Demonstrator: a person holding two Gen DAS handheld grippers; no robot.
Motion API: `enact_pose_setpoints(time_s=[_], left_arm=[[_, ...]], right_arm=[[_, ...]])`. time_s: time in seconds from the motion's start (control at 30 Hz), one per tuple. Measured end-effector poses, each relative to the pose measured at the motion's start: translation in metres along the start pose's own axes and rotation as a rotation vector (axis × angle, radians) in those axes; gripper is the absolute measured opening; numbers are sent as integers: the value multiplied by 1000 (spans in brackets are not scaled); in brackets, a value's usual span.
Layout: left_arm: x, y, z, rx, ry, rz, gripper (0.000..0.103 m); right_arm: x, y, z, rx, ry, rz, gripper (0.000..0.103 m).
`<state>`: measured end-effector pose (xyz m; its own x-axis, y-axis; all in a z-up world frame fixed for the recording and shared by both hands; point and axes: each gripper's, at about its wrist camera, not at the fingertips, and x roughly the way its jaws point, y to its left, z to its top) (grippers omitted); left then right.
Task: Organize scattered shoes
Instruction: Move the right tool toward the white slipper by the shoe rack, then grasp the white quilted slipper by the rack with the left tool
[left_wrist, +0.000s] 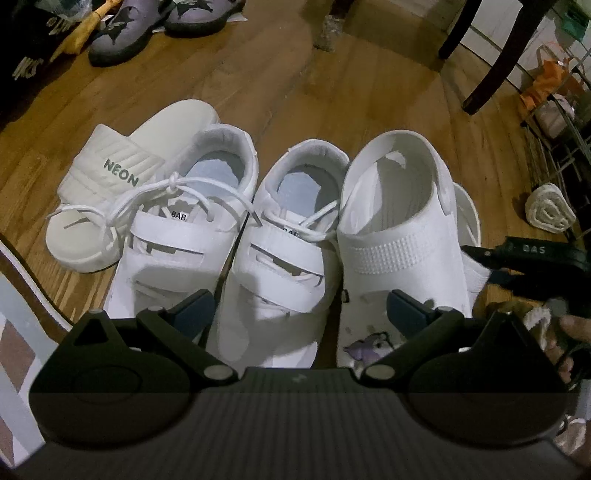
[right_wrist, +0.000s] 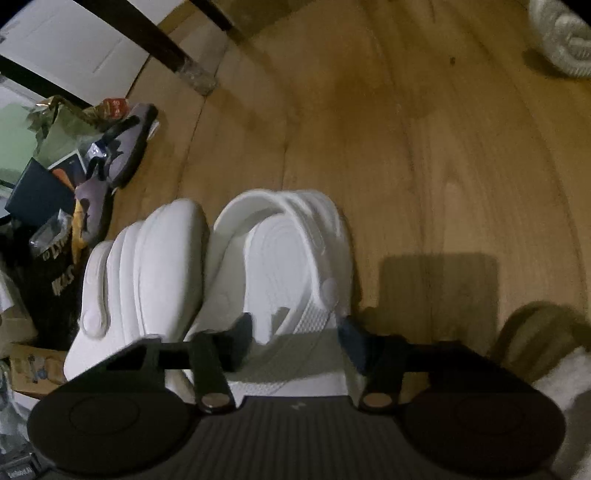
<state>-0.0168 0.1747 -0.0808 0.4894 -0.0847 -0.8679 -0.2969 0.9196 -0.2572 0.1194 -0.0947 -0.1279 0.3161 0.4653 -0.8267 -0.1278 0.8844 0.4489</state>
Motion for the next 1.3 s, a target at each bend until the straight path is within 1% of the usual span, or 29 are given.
enact_pose_setpoints(time_s=[0.1, 0.13, 0.17, 0.23, 0.27, 0.3, 0.33, 0.37, 0.4, 0.43, 0.47, 0.53, 0.57, 0.63, 0.7, 0.77, 0.8, 0.83, 0.87, 0.9, 0.93, 0.97, 1.0, 1.03, 1.13, 1.17, 1.2, 1.27, 1.3], left_arm=[[1, 0, 0, 0, 3, -2, 102], [1, -1, -1, 1, 4, -5, 102], [1, -1, -1, 2, 4, -7, 102], [1, -3, -2, 9, 6, -14, 102], [1, -4, -2, 10, 7, -16, 102], [1, -4, -2, 11, 7, -17, 102], [2, -5, -2, 12, 8, -18, 102], [2, -6, -2, 14, 8, -18, 102], [3, -7, -3, 18, 11, -17, 102], [4, -9, -3, 22, 15, -16, 102], [5, -10, -4, 27, 19, -14, 102], [8, -13, -5, 34, 29, -14, 102], [8, -15, -5, 38, 33, -15, 102], [8, -17, -5, 47, 35, -13, 102], [7, -15, -5, 47, 33, -11, 102], [5, -13, -4, 45, 31, -9, 102], [4, -12, -4, 44, 30, -8, 102], [3, -10, -4, 43, 29, -7, 102], [2, -9, -4, 43, 28, -6, 102], [1, -8, -3, 42, 27, -5, 102], [1, -7, -3, 41, 25, -3, 102], [2, -7, -3, 39, 29, -5, 102], [3, -7, -4, 37, 34, -7, 102], [5, -7, -4, 35, 39, -9, 102], [8, -15, -7, 65, 45, 2, 102], [9, -20, -8, 84, 45, 10, 102], [9, -24, -10, 102, 45, 18, 102], [11, -33, -13, 139, 45, 34, 102], [12, -37, -14, 157, 45, 42, 102]], right_arm=[[-11, -9, 0, -15, 7, 5, 32], [-16, -15, 0, -8, 10, 16, 27], [-25, -26, 2, 13, 1, 27, 22], [-43, -42, 6, 41, -22, 28, 0], [-49, -43, 9, 33, -33, 1, 0], [-57, -42, 11, -4, -60, -67, 0], [-62, -42, 14, -13, -63, -78, 0], [-64, -43, 16, 0, -54, -48, 2], [-66, -42, 16, 9, -38, 40, 6], [-68, -40, 16, 17, -21, 143, 15], [-70, -34, 13, -3, -19, 195, 22], [-67, -14, 8, -100, -24, 205, 51], [-63, -3, 5, -156, -29, 190, 57], [-52, 18, -1, -269, -38, 150, 75], [-32, 34, -7, -369, 8, 82, 80], [-19, 44, -18, -476, 45, 23, 80], [-13, 49, -24, -530, 62, -6, 73], [-11, 52, -32, -628, 81, -49, 61], [-10, 54, -41, -738, 100, -96, 60], [-13, 51, -42, -760, 132, -91, 54], [-17, 47, -41, -758, 167, -71, 45], [-23, 27, -30, -679, 221, -4, 42], [-27, 18, -30, -655, 232, 15, 37], [-35, 8, -28, -648, 201, 42, 34], [-47, 7, -44, -704, 105, 82, 35], [-46, 10, -46, -701, 89, 97, 38], [-44, 14, -46, -693, 78, 112, 44], [-41, 19, -50, -661, 51, 132, 47], [-39, 22, -53, -644, 37, 141, 52]])
